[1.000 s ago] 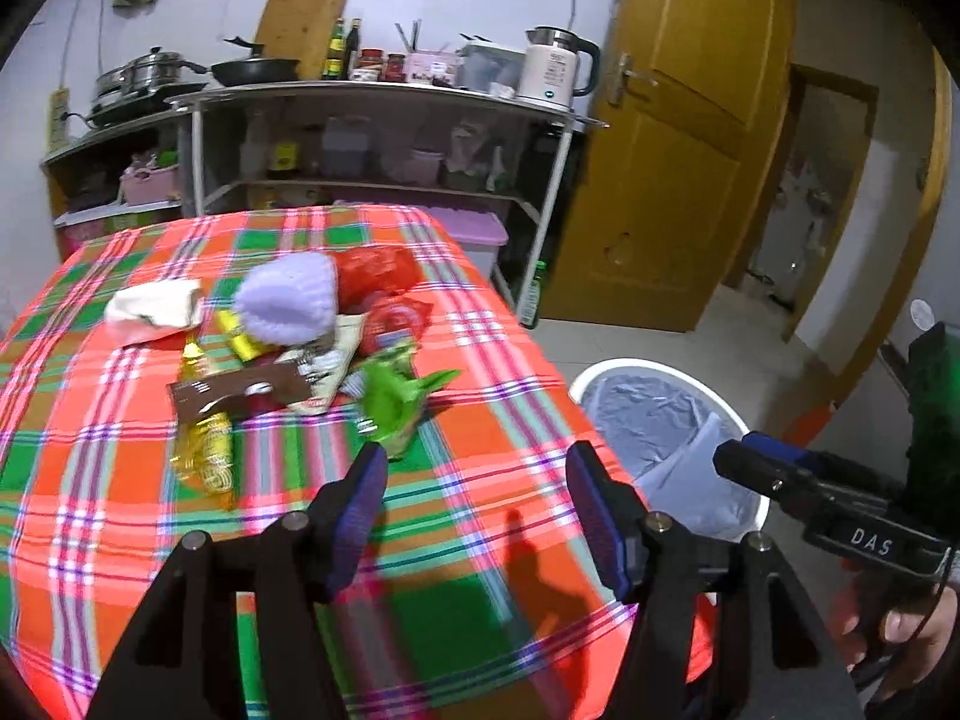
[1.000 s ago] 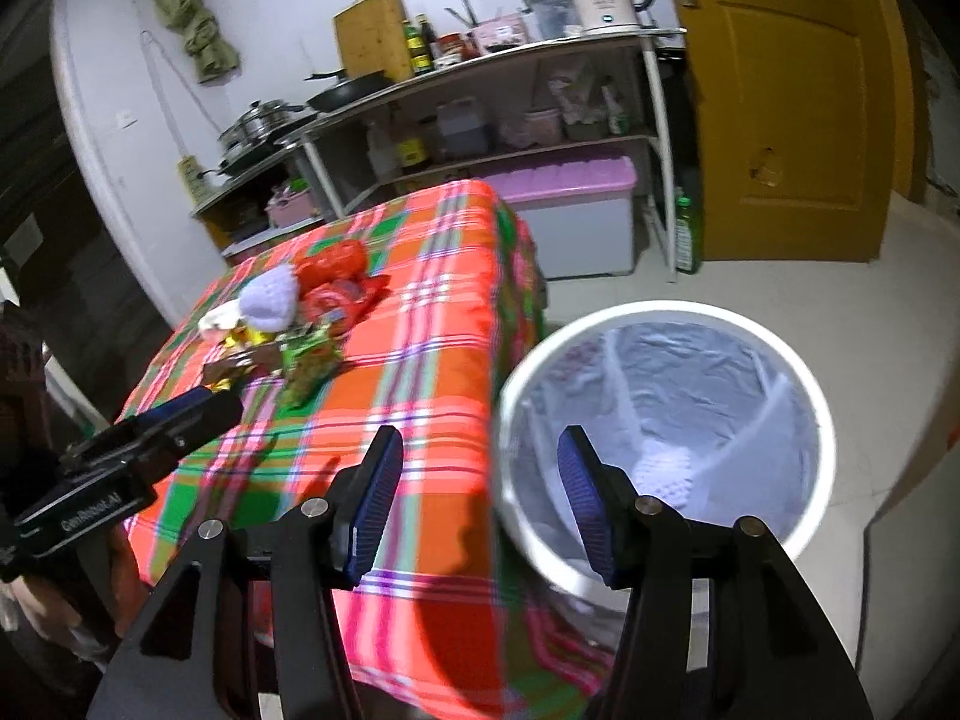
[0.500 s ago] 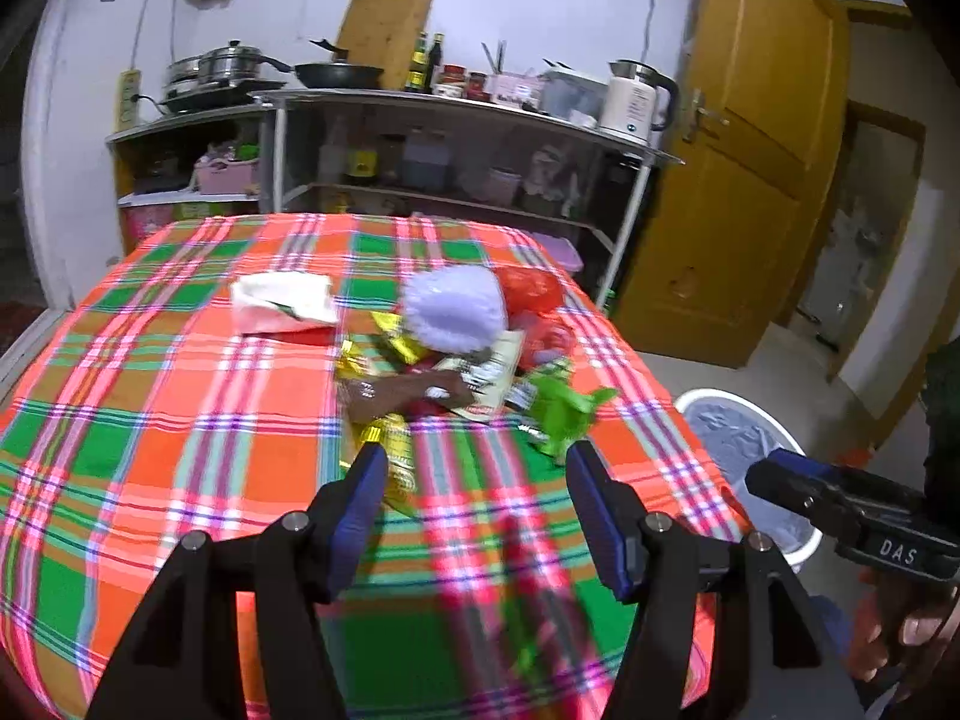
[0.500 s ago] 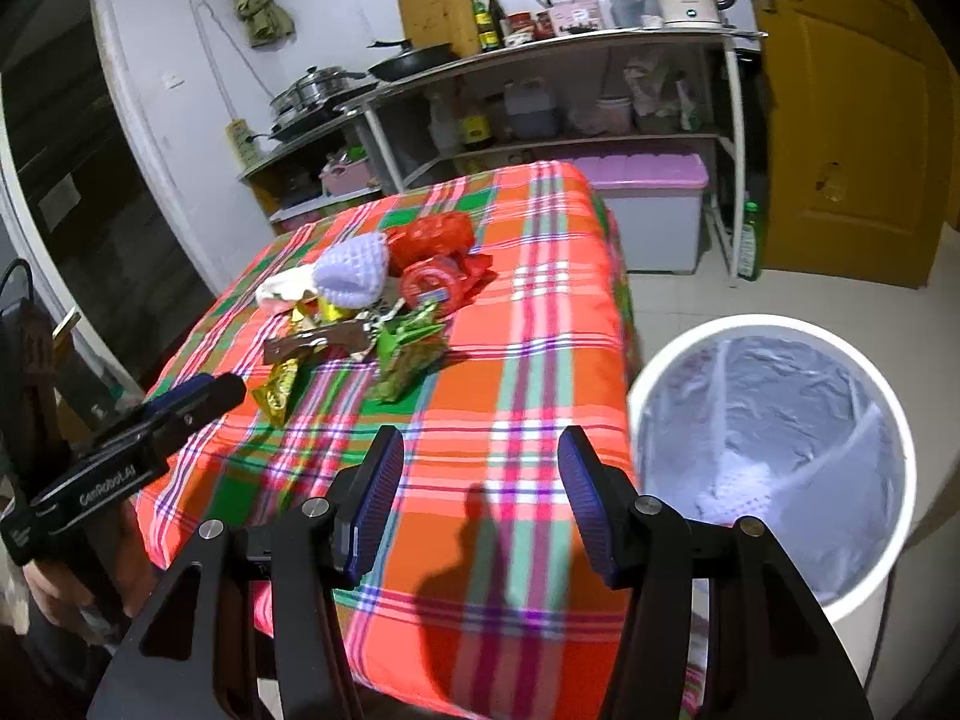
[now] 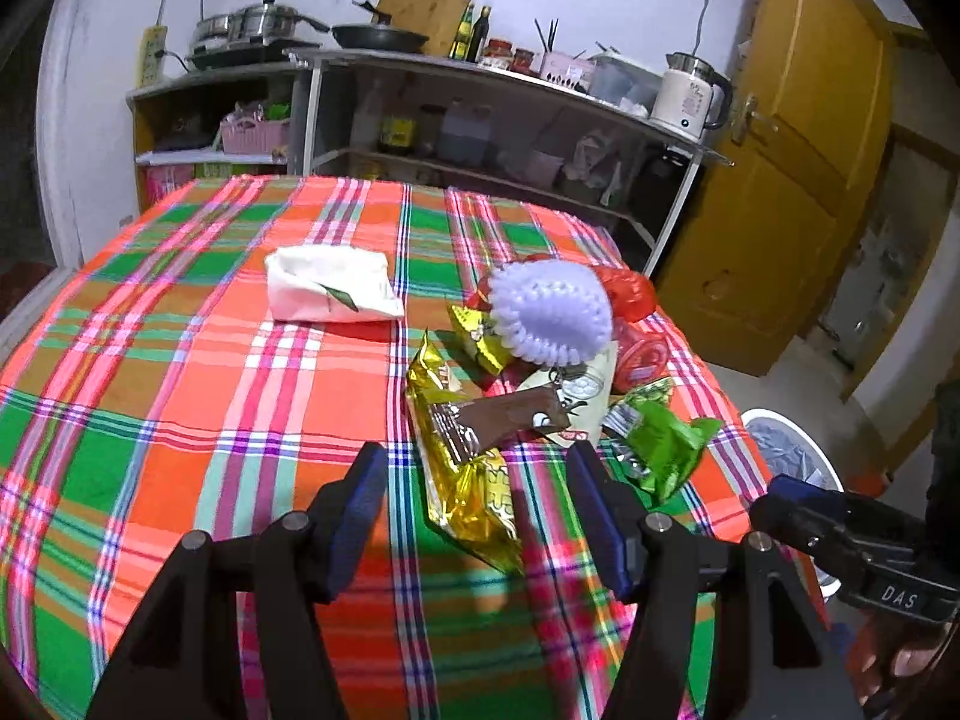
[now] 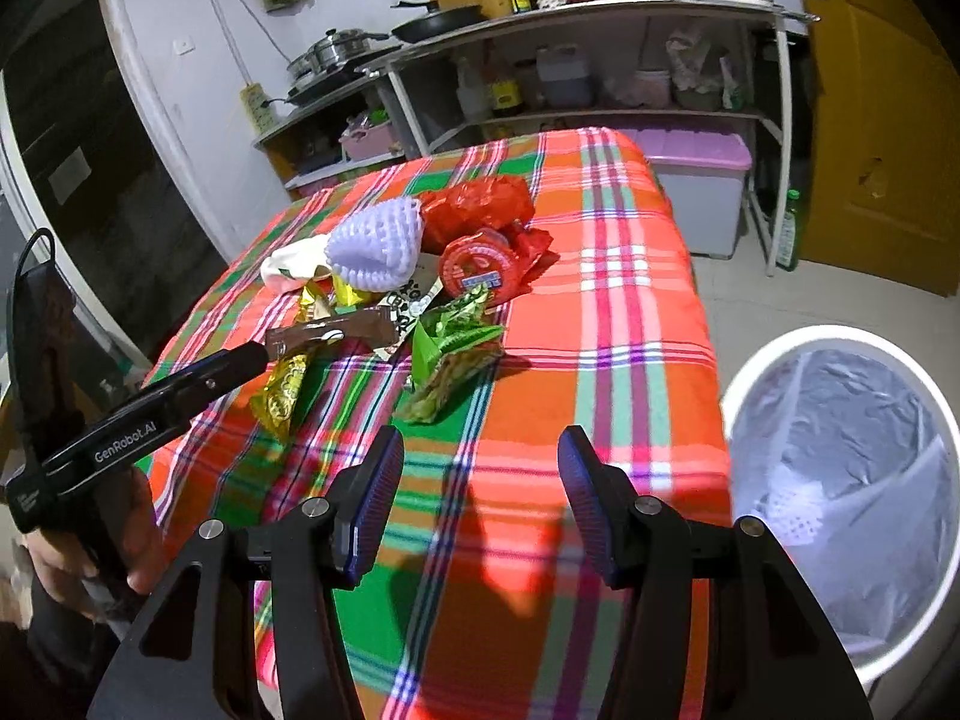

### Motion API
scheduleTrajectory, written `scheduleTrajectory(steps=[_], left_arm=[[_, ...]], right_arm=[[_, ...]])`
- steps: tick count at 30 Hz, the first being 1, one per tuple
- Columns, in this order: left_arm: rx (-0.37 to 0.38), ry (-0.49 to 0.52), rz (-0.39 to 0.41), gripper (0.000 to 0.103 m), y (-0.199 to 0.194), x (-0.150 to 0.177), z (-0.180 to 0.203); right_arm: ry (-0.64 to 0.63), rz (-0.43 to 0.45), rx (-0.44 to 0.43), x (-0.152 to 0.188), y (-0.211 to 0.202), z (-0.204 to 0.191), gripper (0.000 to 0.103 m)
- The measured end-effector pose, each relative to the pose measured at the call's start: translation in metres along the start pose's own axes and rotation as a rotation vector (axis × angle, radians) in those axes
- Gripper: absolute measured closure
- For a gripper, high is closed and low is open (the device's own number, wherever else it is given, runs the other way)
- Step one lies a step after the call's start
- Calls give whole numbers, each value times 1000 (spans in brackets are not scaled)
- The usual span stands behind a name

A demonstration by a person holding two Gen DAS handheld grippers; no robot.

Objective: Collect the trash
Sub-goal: 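Move the right tool back to the table toward the green wrapper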

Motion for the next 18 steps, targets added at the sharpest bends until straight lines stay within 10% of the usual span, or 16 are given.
scheduleTrajectory(steps=[18], left_arm=[[23,-17,-85,50,35,-9,2]], right_arm=[[16,-42,-12,-22,53,6,60]])
Point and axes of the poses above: each gripper's, at about its wrist camera, not at the fingertips, and y roughly the way its jaws point, z to its right, x to its underside, the point moved 4 cm from there along y, roughly the way its jaws point, and after that the axes turned 15 degrees about -y, right-handed, at the moved point
